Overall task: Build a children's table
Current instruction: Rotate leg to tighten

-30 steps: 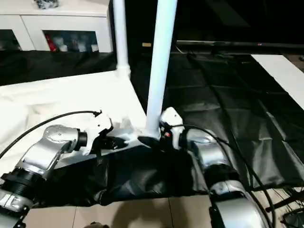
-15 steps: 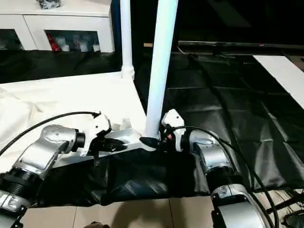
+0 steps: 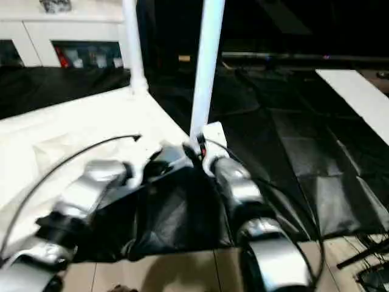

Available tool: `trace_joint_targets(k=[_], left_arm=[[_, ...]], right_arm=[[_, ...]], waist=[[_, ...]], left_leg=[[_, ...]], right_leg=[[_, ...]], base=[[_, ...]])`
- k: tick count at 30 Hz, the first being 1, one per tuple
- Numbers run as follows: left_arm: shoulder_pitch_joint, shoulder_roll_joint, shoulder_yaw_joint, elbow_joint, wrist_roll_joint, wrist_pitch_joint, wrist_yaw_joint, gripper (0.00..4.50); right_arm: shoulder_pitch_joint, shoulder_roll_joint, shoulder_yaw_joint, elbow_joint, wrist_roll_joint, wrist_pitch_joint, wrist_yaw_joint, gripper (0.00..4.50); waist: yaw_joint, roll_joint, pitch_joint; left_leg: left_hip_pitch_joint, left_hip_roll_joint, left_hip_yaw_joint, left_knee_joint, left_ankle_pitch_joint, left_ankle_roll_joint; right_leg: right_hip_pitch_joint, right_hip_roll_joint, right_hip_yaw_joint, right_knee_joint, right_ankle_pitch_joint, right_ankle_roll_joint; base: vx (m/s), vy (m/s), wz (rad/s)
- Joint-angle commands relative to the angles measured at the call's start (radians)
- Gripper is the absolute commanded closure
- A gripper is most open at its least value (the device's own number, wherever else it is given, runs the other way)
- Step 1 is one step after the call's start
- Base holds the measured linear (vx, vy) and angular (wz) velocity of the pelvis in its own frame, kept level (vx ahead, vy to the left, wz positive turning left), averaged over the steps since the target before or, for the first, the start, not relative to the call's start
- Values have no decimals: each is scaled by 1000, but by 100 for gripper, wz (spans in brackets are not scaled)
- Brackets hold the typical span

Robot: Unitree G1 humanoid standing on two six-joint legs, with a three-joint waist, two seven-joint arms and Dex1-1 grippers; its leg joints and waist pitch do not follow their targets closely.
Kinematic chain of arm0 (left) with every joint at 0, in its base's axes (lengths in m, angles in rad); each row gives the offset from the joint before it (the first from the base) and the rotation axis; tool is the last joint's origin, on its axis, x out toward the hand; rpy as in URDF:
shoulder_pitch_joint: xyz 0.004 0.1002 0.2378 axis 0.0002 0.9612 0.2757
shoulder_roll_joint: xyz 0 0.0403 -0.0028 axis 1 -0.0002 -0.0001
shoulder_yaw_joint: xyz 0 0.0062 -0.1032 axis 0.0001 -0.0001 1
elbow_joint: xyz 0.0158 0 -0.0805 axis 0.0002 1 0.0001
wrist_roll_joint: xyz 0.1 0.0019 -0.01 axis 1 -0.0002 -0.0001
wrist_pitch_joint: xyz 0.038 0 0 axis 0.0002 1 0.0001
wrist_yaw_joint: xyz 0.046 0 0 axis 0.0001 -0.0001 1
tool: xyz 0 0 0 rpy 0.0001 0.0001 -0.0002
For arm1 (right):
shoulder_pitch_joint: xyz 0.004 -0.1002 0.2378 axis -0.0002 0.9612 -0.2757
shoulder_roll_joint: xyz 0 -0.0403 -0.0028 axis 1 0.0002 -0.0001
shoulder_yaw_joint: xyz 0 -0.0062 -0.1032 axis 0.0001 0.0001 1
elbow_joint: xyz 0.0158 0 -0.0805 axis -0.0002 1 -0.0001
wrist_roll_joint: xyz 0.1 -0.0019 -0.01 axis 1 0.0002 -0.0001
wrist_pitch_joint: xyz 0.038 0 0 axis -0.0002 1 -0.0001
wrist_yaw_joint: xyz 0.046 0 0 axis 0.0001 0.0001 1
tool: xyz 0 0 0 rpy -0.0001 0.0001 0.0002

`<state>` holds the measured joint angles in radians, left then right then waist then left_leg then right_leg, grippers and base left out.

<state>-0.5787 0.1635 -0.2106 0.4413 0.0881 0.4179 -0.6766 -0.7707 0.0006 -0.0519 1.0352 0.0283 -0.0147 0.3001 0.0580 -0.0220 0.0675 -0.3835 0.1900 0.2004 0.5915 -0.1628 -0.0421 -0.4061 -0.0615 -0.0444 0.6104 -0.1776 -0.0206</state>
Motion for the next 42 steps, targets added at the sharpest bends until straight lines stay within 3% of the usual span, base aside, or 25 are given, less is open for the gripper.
trace_joint_targets(k=[1,2,3,6,10,13,17,22,29,35,36,39,41,42], left_arm=[[-62,-66,1,-37,-15,-23,60,450],[-61,-66,1,-37,-15,-23,59,450],[-50,-54,-7,-47,-16,-30,36,450],[-41,-34,-10,-54,-21,-38,11,450],[-22,10,-22,-69,-34,-57,-59,450],[14,67,-37,-101,-54,-96,-167,450],[34,110,-36,-120,-83,-101,-247,450],[29,143,-30,-113,-99,-116,-303,450],[39,201,-35,-127,-139,-125,-426,450],[39,212,-37,-122,-152,-125,-458,450],[41,213,-35,-127,-163,-111,-471,450],[46,225,-43,-139,-165,-107,-496,450],[48,229,-44,-139,-164,-110,-500,450],[47,230,-43,-134,-159,-114,-495,450]], right_arm=[[-4,100,57,56,-16,-1,33,186],[-5,101,58,57,-16,-2,34,186],[-14,96,62,62,-14,-19,75,130],[-15,83,52,62,-3,-19,107,110],[-14,47,68,68,-31,-46,125,66],[-5,-3,88,78,-51,-84,193,66],[21,-51,123,55,-73,-120,311,66],[67,-110,179,-4,-84,-173,499,66],[138,-182,210,-142,5,-132,824,66],[164,-200,239,-179,18,-113,926,111],[174,-205,246,-191,14,-108,947,136],[185,-206,248,-217,17,-89,959,144],[188,-204,249,-223,18,-84,960,172],[192,-200,248,-229,18,-79,955,172]], waist=[[1,-1,-74],[2,-2,-75],[4,-2,-77],[5,1,-79],[2,1,-75],[-5,10,-75],[-6,9,-75],[2,6,-72],[13,0,-71],[26,4,-73],[29,7,-72],[30,6,-72],[30,6,-73],[31,11,-73]], left_leg=[[26,42,-26,-71,-267,-11],[23,42,-25,-71,-255,-6],[20,42,-23,-69,-221,8],[19,40,-21,-66,-189,25],[17,42,-23,-69,-210,25],[19,44,-25,-70,-236,11],[23,46,-22,-68,-237,19],[25,47,-21,-69,-258,24],[24,51,-21,-70,-249,35],[26,51,-20,-68,-239,32],[28,51,-20,-69,-247,27],[26,51,-21,-71,-253,20],[27,50,-22,-70,-249,20],[27,50,-23,-70,-251,18]], right_leg=[[32,-82,43,-82,-299,-168],[35,-82,43,-80,-280,-170],[38,-82,43,-73,-221,-179],[42,-79,42,-66,-153,-199],[44,-81,40,-71,-196,-206],[43,-82,41,-72,-219,-209],[42,-79,42,-69,-182,-231],[41,-79,43,-72,-219,-225],[42,-78,42,-72,-250,-215],[39,-79,42,-73,-251,-219],[37,-79,42,-72,-253,-223],[39,-79,42,-73,-259,-216],[39,-79,41,-72,-250,-218],[39,-80,42,-72,-252,-219]], base=[[0,0,0],[0,0,0],[0,0,0],[0,0,0],[0,0,0],[0,0,0],[0,0,0],[0,0,0],[0,0,0],[0,0,0],[0,0,0],[0,0,0],[0,0,0],[0,0,0]])
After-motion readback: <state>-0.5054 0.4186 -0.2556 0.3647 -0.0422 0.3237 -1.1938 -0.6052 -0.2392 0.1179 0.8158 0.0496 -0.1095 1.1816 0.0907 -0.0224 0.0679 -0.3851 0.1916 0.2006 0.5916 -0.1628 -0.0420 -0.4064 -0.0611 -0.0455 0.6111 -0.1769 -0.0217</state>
